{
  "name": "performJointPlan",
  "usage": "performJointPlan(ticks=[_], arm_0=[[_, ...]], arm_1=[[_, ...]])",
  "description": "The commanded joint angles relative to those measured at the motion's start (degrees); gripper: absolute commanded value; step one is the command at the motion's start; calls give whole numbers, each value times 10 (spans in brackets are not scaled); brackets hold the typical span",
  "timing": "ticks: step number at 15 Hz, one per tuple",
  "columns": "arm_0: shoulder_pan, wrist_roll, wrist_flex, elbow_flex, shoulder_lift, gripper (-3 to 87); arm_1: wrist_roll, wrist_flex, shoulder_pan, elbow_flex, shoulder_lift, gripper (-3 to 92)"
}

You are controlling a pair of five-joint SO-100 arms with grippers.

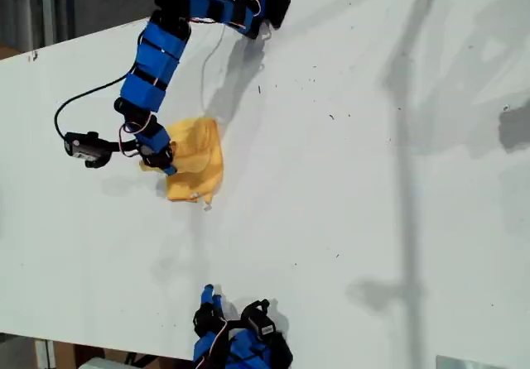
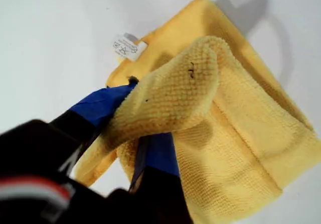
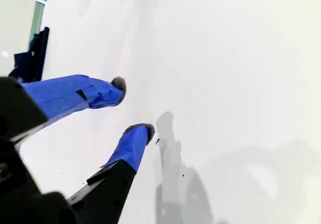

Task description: Grasp corners of a square towel and fold twice.

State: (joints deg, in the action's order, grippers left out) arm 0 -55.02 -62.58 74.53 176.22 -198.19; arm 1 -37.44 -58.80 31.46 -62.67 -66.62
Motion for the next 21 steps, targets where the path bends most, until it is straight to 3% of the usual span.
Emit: performJointPlan(ticks=[1, 4, 7, 13, 17, 21], arm_0=[[-10, 6, 0, -3, -5, 120], [-10, 6, 0, -3, -5, 120], [-11, 6, 0, -3, -5, 120], [-11, 6, 0, -3, -5, 120], [-11, 7, 0, -3, -5, 120], [20, 40, -6, -6, -5, 120]], arm_1=[[24, 11, -17, 83, 35, -1], [25, 12, -29, 118, 79, 35], [13, 13, -33, 118, 82, 338], [21, 19, -29, 19, -59, 368], [-39, -16, 10, -337, -428, 359], [-177, 42, -52, -833, -967, 343]])
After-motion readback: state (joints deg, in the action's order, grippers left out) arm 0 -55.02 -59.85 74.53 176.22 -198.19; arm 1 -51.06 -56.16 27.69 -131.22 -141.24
